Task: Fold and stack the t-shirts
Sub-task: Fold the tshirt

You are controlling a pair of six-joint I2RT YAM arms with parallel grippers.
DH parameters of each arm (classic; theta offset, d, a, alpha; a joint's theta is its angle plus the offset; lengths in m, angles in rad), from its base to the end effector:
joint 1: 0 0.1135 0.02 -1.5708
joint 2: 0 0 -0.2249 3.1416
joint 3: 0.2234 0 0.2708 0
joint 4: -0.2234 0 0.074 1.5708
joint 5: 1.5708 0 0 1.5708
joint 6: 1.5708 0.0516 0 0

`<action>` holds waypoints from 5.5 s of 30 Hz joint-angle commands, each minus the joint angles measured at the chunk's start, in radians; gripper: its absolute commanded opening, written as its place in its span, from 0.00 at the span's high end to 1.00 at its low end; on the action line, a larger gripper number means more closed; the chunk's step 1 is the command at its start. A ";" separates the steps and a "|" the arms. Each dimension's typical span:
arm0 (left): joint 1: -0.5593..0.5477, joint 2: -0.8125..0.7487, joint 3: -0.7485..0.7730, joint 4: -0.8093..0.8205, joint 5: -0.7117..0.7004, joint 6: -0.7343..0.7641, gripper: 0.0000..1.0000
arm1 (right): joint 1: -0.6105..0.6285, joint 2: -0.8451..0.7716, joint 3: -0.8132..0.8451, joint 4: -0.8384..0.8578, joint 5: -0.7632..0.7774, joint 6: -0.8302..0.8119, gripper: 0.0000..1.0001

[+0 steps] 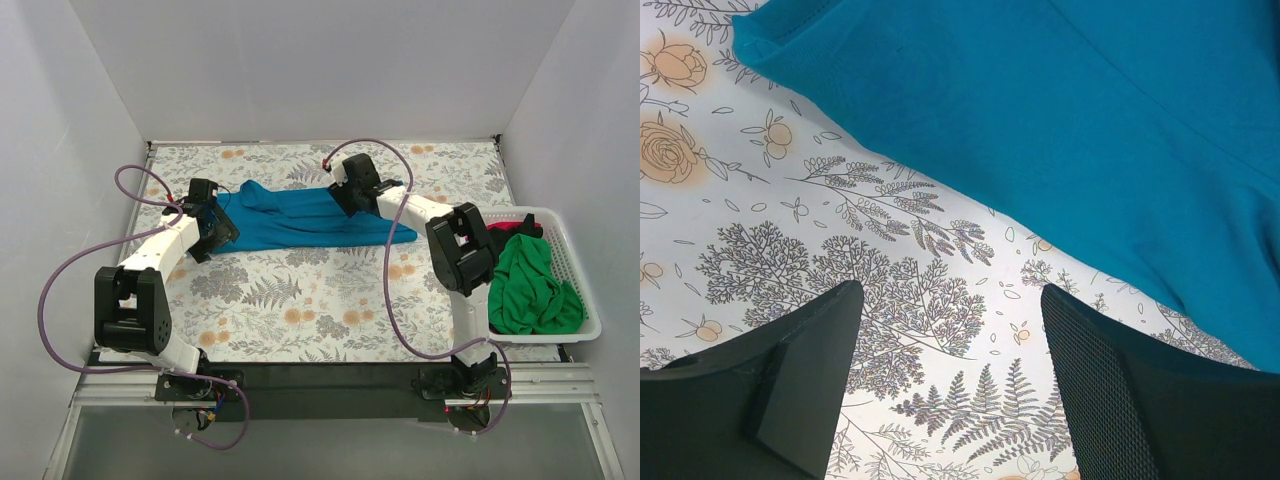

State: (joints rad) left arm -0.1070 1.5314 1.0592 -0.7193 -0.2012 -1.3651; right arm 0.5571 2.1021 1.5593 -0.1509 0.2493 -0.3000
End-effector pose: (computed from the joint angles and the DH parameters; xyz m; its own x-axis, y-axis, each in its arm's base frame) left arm 0.3190 -0.0239 0.1558 -0.2191 -0.9412 -0.2574 -0.8978 0.2977 -0.3245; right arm 0.4196 0.2464 0.1431 -0.4146 -0.5957 -0.6879 -0.4960 0.7817 -0.3779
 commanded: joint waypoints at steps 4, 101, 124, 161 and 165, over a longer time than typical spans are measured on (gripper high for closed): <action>-0.003 -0.028 -0.008 0.001 0.006 0.004 0.29 | 0.067 -0.139 -0.113 0.030 -0.272 -0.051 0.26; 0.266 0.138 -0.041 0.207 0.013 -0.132 0.43 | -0.447 -0.373 -0.616 0.056 -0.395 0.920 0.30; 0.375 0.053 -0.097 0.159 -0.049 -0.095 0.99 | -0.534 -0.465 -0.634 -0.059 -0.318 0.800 0.99; 0.093 -0.011 0.122 0.046 0.254 -0.196 0.08 | -0.250 -0.550 -0.381 -0.227 -0.458 0.455 0.23; 0.014 0.137 0.192 0.081 0.247 -0.226 0.06 | -0.247 -0.568 -0.412 -0.214 -0.492 0.444 0.20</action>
State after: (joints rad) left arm -0.0578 1.6062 1.1870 -0.6792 -0.0013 -1.5497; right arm 0.3096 1.5513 1.1671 -0.4049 -0.1898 0.1715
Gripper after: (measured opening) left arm 0.936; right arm 0.796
